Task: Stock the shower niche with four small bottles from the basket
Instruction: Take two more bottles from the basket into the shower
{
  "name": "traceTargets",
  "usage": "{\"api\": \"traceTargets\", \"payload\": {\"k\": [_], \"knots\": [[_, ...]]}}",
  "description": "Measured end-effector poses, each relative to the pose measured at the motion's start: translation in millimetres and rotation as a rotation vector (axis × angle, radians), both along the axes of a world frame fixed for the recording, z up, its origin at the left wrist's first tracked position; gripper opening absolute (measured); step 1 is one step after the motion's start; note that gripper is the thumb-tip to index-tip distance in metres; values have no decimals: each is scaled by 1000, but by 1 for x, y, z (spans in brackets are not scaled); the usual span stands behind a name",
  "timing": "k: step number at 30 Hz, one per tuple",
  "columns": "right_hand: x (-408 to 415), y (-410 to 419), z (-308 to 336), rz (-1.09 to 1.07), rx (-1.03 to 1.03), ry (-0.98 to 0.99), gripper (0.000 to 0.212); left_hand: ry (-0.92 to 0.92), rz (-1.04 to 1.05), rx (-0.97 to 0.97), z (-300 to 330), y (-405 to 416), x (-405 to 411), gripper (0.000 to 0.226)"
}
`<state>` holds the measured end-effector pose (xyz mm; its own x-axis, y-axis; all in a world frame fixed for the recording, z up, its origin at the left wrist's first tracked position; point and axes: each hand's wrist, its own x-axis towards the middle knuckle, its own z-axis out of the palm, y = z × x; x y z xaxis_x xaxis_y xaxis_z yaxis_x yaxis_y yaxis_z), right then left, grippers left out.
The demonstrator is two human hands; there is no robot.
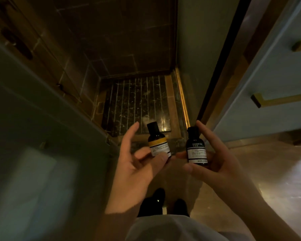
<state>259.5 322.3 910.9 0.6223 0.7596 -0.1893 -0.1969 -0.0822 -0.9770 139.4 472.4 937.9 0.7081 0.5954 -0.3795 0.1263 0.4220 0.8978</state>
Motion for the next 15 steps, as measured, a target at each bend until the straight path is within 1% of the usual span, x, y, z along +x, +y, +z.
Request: {"api": "traceTargets", "payload": {"k": [4,7,11,13,15], "knots": [[9,9,-3,54,-13,14,93,-40,51,-21,-3,3,1,87],[18,24,-5,73,-18,36,87,-53,88,-34,-8,13,1,87],[31,60,-9,158,-28,28,96,-74,102,-12,-17,43,1,72],[38,83,-11,161,-29,-3,93,-81,87,-2,-21,63,3,66],[45,110,-12,170,-10,-5,89,-84,82,5,-25,86,6,66]]}}
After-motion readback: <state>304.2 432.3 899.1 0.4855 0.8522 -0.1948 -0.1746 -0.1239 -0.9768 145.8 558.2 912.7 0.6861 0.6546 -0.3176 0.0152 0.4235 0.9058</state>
